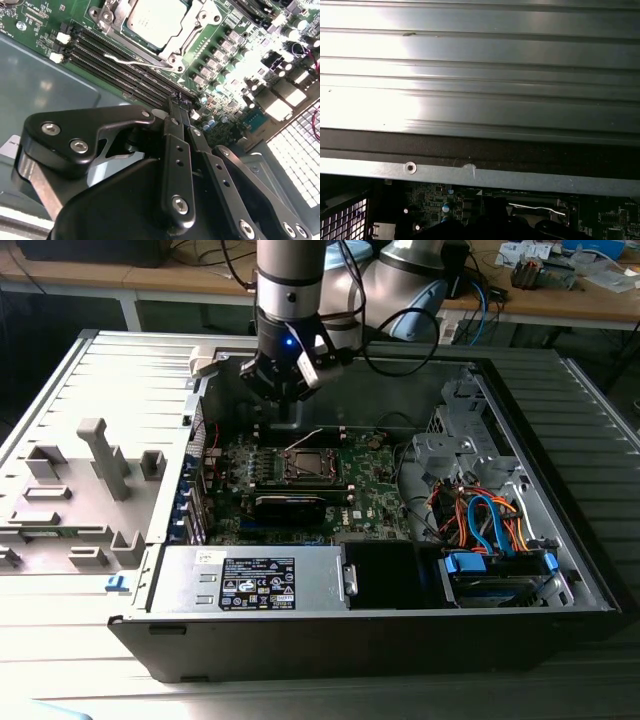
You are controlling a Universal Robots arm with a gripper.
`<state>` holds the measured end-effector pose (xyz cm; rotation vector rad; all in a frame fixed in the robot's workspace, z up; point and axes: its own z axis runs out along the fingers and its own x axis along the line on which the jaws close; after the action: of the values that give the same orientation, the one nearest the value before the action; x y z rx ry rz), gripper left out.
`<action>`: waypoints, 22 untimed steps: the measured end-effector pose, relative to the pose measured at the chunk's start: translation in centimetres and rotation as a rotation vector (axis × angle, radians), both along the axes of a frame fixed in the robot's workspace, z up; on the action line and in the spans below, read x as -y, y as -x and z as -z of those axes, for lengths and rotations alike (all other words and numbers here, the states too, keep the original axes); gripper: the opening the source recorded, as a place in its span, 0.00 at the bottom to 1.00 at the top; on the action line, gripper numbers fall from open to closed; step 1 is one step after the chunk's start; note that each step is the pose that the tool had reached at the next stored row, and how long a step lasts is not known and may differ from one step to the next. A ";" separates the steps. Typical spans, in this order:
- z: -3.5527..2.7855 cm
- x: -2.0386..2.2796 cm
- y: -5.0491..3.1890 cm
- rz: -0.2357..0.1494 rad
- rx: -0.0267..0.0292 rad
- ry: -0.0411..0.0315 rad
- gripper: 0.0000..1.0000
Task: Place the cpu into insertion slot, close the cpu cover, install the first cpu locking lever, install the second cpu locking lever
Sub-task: 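Install the first cpu locking lever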
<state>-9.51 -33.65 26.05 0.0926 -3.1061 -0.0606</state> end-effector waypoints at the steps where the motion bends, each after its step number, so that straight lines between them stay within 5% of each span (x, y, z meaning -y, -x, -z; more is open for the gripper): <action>1: 0.10 0.00 -0.03 0.000 0.0000 0.0000 0.11; 22: 1.29 0.03 -1.01 0.000 0.0000 0.0047 0.11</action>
<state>-8.50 -33.68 24.76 0.0921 -3.1061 -0.0532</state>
